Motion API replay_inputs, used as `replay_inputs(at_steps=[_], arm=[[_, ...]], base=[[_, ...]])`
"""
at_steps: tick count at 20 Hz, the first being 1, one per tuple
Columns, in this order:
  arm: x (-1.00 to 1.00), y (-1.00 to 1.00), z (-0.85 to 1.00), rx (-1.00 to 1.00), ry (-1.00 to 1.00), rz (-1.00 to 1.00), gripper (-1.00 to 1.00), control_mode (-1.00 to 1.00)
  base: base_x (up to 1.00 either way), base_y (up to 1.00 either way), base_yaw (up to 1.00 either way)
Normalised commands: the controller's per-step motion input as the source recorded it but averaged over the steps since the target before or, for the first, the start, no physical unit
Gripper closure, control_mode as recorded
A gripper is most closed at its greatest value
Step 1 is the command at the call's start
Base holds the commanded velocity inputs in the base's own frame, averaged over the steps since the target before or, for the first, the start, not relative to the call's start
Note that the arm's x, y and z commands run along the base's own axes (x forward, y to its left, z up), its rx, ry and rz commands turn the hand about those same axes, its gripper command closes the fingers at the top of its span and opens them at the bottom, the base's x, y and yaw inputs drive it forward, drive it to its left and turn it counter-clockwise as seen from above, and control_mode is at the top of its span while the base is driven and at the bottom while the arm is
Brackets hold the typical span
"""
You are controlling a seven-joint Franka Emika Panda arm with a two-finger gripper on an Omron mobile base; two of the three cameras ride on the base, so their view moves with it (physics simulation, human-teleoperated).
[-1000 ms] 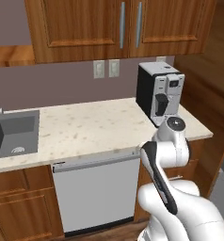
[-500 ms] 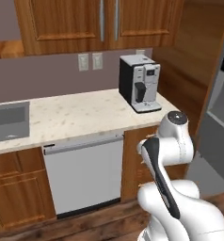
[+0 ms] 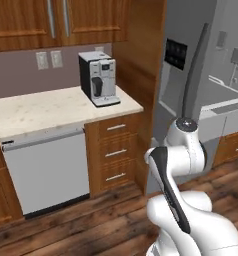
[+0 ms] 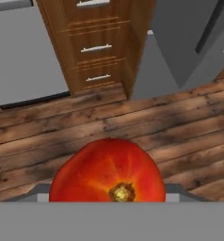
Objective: Place the tomato and corn inside the fridge drawer. Close the drawer after placing the vegetables.
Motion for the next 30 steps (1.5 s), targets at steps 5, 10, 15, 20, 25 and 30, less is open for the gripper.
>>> replay_inputs(at_steps=[5, 10, 15, 20, 25, 30], arm=[[0.00, 0.00, 0.00, 0.00, 0.00, 0.00, 1.00, 1.00], [0.00, 0.00, 0.00, 0.00, 0.00, 0.00, 1.00, 1.00], [0.00, 0.00, 0.00, 0.00, 0.00, 0.00, 1.00, 1.00], [0.00, 0.00, 0.00, 0.00, 0.00, 0.00, 1.00, 1.00], [0.00, 0.00, 0.00, 0.00, 0.00, 0.00, 1.00, 1.00], [0.00, 0.00, 0.00, 0.00, 0.00, 0.00, 1.00, 1.00]], base=[[0.03, -1.00, -0.05], [0.13, -1.00, 0.00], [0.23, -1.00, 0.00], [0.85, -0.64, 0.10], [0.68, -0.57, 0.16], [0.42, -0.15, 0.23]])
